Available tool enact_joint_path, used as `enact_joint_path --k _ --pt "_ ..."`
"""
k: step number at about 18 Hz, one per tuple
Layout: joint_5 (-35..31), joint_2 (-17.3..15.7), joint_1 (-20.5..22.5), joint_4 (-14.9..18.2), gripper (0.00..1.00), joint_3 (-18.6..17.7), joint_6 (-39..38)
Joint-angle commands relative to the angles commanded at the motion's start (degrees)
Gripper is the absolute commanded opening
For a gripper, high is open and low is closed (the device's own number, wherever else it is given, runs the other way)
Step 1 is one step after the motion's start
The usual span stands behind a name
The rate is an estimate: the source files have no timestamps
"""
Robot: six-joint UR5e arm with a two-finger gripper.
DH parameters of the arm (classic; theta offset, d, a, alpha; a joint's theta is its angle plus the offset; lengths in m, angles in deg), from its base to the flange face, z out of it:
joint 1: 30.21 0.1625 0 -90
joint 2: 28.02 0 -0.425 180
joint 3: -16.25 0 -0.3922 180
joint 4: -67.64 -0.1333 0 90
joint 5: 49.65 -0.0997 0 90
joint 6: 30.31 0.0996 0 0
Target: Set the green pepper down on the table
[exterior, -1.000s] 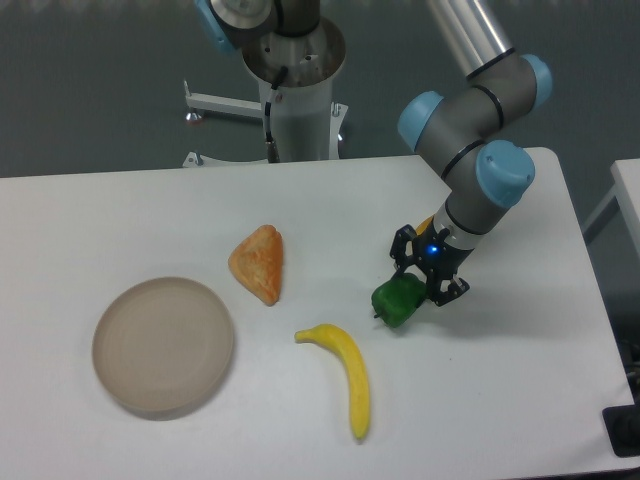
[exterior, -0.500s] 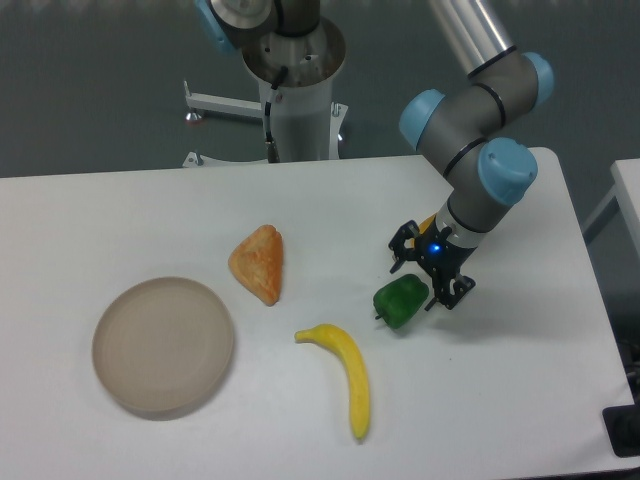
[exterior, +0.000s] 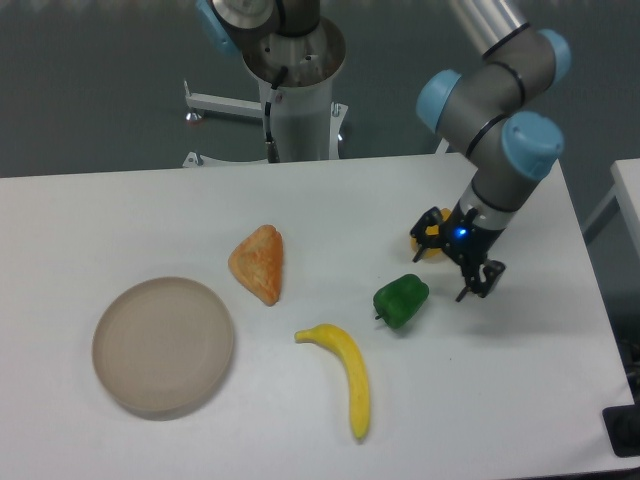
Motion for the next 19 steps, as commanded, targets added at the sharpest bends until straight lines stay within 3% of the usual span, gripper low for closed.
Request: enact_joint_path --k 6,11,19 --pt "-2.30 0.88 0.09 -0.18 1.00 5.27 1.32" --pt "-7.83 2.63 0.44 -0.18 1.00 9.76 3.26" --pt "-11.80 3.43 -0.53 -0.53 1.00 10.29 2.82"
